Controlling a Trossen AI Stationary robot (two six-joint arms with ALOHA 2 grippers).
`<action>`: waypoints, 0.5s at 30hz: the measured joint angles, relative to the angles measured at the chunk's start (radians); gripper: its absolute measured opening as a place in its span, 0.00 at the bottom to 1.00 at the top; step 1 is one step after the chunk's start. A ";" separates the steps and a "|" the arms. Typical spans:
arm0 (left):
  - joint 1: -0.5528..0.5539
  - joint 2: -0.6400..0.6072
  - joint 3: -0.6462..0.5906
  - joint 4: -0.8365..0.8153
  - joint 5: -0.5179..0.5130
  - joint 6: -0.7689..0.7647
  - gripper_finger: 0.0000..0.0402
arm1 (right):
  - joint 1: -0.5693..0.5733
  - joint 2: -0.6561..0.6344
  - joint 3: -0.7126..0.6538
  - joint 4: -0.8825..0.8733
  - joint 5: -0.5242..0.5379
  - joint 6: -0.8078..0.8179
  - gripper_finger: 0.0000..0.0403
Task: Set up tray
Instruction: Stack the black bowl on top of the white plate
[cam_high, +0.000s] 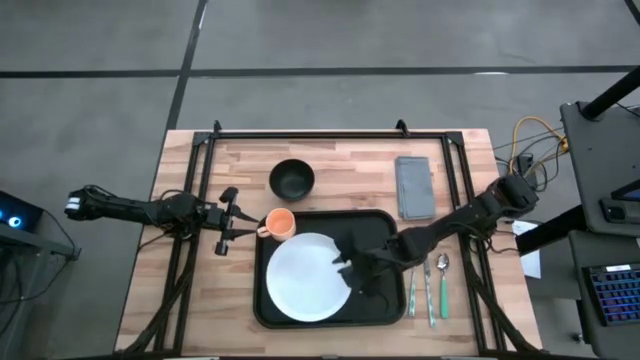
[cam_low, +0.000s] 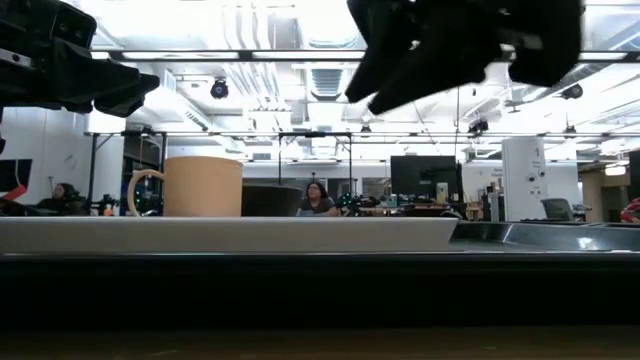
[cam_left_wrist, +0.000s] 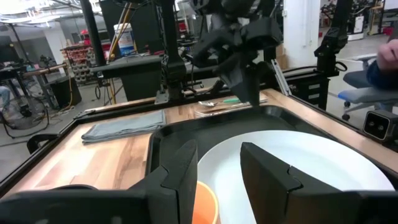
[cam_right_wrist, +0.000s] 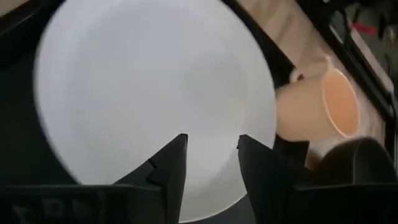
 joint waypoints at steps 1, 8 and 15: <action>0.000 0.000 0.000 0.000 0.000 0.000 0.26 | -0.011 0.000 0.005 0.000 0.000 0.024 0.33; 0.000 0.000 0.000 0.000 0.000 -0.003 0.26 | -0.134 -0.004 -0.028 0.038 -0.091 0.137 0.33; 0.000 0.000 0.000 0.000 0.000 -0.004 0.26 | -0.251 -0.078 -0.118 0.102 -0.164 0.193 0.32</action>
